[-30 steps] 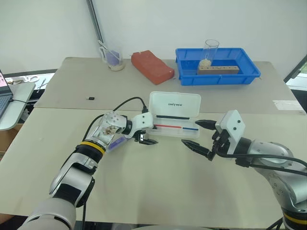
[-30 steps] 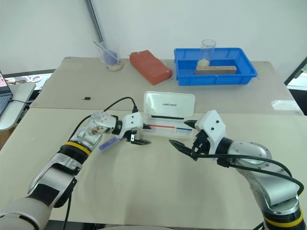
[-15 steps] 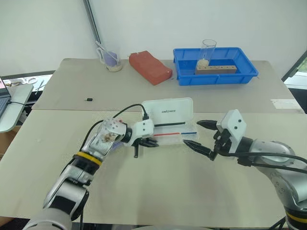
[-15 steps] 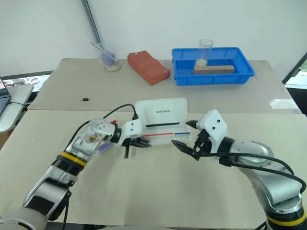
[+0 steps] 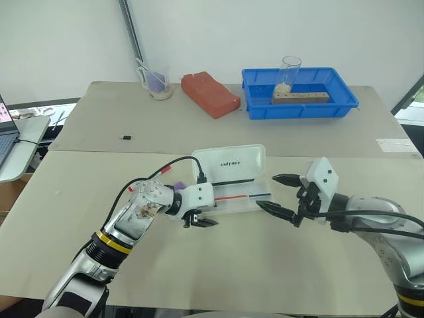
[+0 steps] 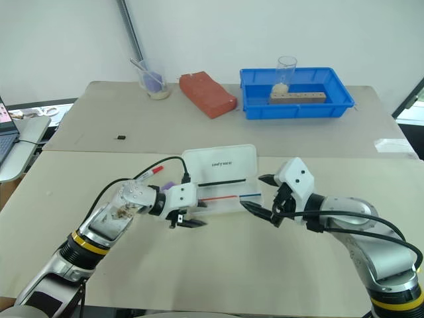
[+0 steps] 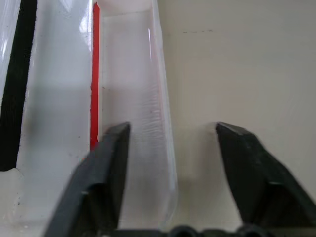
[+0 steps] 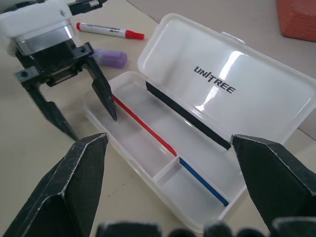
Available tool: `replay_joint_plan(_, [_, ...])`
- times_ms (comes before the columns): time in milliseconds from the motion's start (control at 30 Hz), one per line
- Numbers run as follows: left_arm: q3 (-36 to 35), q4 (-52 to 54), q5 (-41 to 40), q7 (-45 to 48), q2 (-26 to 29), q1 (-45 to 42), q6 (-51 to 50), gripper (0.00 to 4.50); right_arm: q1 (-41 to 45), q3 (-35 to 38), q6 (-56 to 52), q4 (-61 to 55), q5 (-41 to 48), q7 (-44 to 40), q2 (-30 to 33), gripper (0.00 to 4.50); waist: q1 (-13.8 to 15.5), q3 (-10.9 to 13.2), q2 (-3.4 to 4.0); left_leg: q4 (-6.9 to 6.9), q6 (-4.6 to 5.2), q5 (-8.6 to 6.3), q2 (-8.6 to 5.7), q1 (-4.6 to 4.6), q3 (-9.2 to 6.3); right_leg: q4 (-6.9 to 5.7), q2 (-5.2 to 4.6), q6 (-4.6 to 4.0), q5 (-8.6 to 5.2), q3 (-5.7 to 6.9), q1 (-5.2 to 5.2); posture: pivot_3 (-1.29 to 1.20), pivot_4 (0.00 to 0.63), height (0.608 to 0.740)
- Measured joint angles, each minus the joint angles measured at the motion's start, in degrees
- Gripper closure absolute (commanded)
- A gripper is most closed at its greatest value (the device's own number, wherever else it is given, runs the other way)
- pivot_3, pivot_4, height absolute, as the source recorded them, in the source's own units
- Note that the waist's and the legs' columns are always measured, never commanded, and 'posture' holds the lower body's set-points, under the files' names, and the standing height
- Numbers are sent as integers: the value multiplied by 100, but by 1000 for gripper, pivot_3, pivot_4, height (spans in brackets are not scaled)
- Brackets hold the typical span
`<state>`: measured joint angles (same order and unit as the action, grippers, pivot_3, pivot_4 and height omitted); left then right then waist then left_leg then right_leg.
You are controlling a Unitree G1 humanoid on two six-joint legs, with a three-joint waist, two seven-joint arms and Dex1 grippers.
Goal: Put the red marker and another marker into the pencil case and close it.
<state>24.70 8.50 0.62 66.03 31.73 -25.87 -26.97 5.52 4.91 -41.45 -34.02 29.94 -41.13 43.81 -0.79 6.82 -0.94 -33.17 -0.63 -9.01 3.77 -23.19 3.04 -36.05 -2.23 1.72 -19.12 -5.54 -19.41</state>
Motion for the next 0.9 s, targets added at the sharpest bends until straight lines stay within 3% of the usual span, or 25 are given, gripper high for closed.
replay_joint_plan(33, [-1, 75, -48, 1, 14, 3, -69, 40, 27, -7, 8, 56, -24, 0, 0, 107, 3, 0, 0, -1, 0, 0, 0, 0, 0, 0, 0, 1, -1, 0, 0, 0, 150, 740])
replay_joint_plan(667, [-384, 1546, -987, -56, 603, -5, -1210, 40, 567, -34, -24, 291, 59, -41, -31, 107, -1, 1, -1, -4, 0, 0, 2, 2, 0, 0, 0, 3, -3, 0, 2, 0, 150, 740])
replay_joint_plan(767, [-755, 1589, -1259, -167, 641, -5, -1393, 40, 680, -47, -24, 340, 71, -181, -27, 107, -3, 1, -1, -4, 0, 0, 3, 1, 0, -1, 1, 3, -3, 1, 1, 0, 150, 740])
replay_joint_plan(900, [-1828, 1625, -1787, -662, 505, 17, -1804, 40, 833, -71, -57, 333, 281, -391, 0, 107, -3, 2, 0, -4, 0, 0, 5, 1, 0, -1, 1, 7, -5, 1, 1, 0, 150, 740])
